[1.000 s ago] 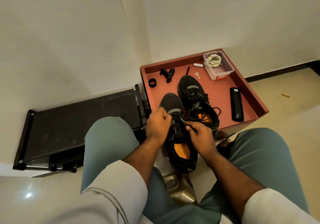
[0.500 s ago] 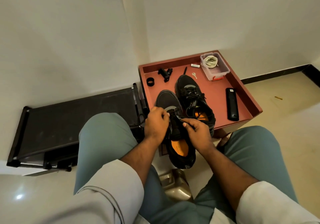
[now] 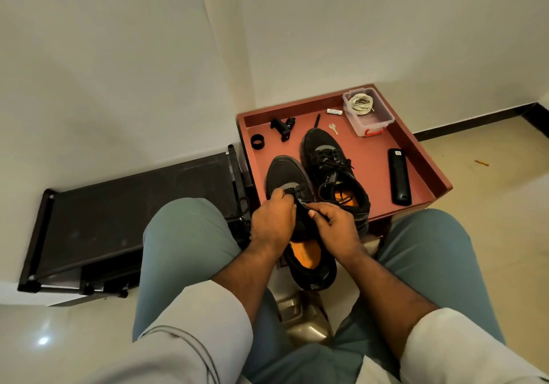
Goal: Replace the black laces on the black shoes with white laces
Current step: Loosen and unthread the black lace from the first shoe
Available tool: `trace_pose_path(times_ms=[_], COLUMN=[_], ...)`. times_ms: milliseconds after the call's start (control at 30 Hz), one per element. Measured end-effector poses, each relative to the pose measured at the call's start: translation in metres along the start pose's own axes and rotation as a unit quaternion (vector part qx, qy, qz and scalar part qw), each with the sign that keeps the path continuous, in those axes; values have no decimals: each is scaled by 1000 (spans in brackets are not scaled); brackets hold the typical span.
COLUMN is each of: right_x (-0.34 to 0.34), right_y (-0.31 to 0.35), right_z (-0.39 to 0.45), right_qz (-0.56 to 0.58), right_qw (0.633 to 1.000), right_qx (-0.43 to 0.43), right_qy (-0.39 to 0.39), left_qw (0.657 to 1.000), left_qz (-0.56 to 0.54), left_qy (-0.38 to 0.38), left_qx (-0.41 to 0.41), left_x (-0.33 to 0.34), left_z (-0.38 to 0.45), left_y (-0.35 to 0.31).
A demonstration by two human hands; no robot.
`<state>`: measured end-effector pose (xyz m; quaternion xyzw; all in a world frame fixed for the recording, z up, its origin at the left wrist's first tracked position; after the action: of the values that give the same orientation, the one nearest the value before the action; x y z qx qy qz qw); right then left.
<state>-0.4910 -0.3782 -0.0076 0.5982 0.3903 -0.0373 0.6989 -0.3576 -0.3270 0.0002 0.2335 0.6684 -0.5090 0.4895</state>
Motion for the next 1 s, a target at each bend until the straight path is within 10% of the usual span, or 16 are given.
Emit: trace_pose_path(times_ms=[133, 300, 433, 633, 767, 867, 1000], right_x=[0, -2, -2, -3, -2, -3, -5], right_y=[-7, -12, -10, -6, -7, -10, -12], right_z=[1, -1, -2, -3, -5, -7, -5], right_qz=[-4, -15, -16, -30, -21, -14, -36], right_qw=[1000, 1000, 1000, 999, 1000, 1000, 999], right_qx=[12, 19, 12, -15, -18, -9, -2], right_qy=[-8, 0, 2, 2, 5, 1, 13], left_qw=[985, 756, 930, 995, 999, 990, 828], left_qz=[-124, -472, -335, -92, 21, -104, -335], left_qy=[-107, -312, -109, 23, 8, -92, -401], left_qx=[-57, -329, -104, -4, 31, -27, -203], left_x=[-9, -19, -13, 4, -4, -13, -32], left_z=[0, 12, 3, -5, -1, -1, 13], left_y=[9, 58, 32, 8, 3, 7, 45])
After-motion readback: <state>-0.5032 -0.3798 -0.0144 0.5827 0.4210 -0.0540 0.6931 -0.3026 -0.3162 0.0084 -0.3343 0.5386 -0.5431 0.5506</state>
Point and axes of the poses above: each hand's wrist, its own z-axis towards the middle knuckle, its own x-axis out of the palm, y = z × x, the point moved 1 cm from there along z, towards the middle knuckle, and after that the axes turned 8 degrees about -z, right-handed, at the moved point
